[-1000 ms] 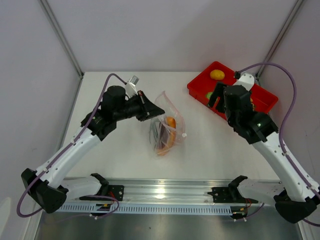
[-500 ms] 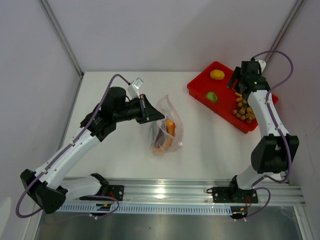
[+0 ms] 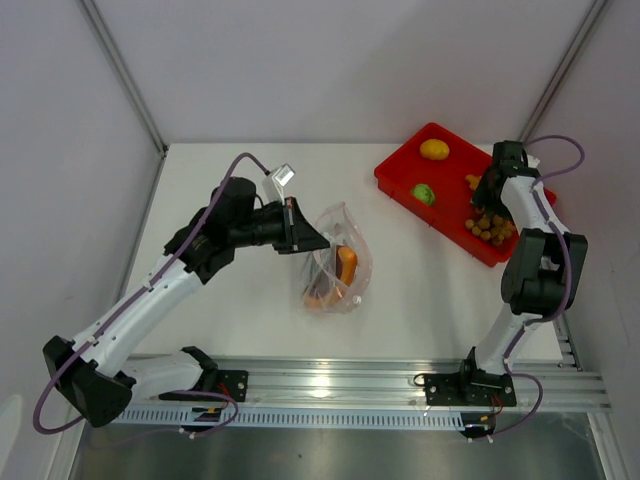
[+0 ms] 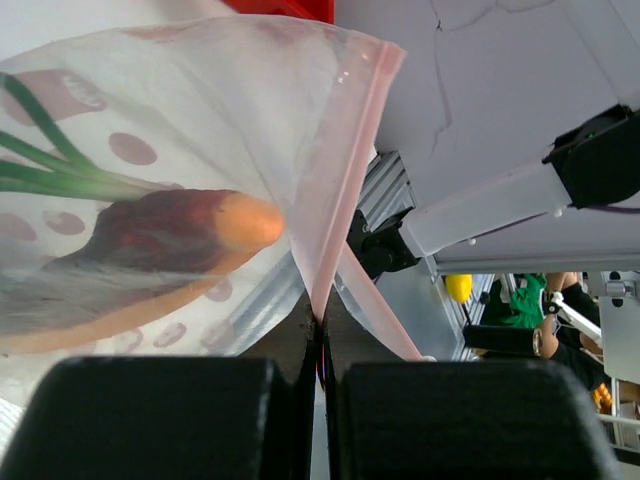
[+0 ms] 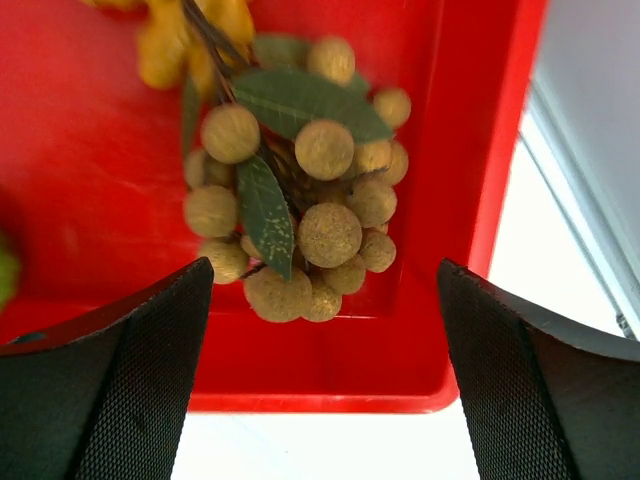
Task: Place the food in the zip-top bag and seal the zipper
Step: Pick up the fake fruit from the bin.
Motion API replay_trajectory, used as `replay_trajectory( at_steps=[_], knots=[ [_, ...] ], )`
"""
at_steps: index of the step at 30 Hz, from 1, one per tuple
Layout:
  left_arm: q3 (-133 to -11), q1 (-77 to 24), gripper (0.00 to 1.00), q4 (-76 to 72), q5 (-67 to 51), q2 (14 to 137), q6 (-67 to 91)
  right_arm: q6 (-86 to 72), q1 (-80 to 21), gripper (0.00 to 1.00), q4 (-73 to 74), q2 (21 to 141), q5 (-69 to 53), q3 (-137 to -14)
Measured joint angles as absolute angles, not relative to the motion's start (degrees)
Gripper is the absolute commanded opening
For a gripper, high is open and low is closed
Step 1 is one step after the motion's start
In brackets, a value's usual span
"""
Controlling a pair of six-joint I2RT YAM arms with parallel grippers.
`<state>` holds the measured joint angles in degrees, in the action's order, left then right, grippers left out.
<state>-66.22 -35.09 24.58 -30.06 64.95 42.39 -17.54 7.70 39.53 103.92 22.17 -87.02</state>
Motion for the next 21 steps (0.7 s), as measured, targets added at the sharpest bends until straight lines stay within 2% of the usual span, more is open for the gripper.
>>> replay_trajectory(
  at_steps=[7,13,16,17,18,21],
  knots=[
    [-64.7,-35.1,0.01,24.5,-30.4,64.9,41.5,-17.3,8.2,0.91,38.3,110.4,20.9,-85.6],
    [-64.1,-35.1,0.01,23.0,-30.9,65.7,41.5,-17.3,10.9,0.81,35.3,114.5,17.7,-85.6],
    [-64.1,-35.1,0.00,22.4,-31.0,66.6,41.5,-17.3,11.9,0.64,34.1,114.7,16.1,-85.6],
    [-64.1,-35.1,0.01,22.2,-31.2,67.0,41.5,-17.3,11.9,0.50,33.6,114.7,15.5,-85.5],
    [-64.1,-35.1,0.01,22.1,-31.3,67.4,41.5,-17.0,12.0,0.43,33.1,114.7,15.2,-85.4],
    [-64.1,-35.1,0.01,22.0,-31.5,68.5,41.5,-17.5,12.2,0.29,31.0,114.7,14.2,-84.2]
  ],
)
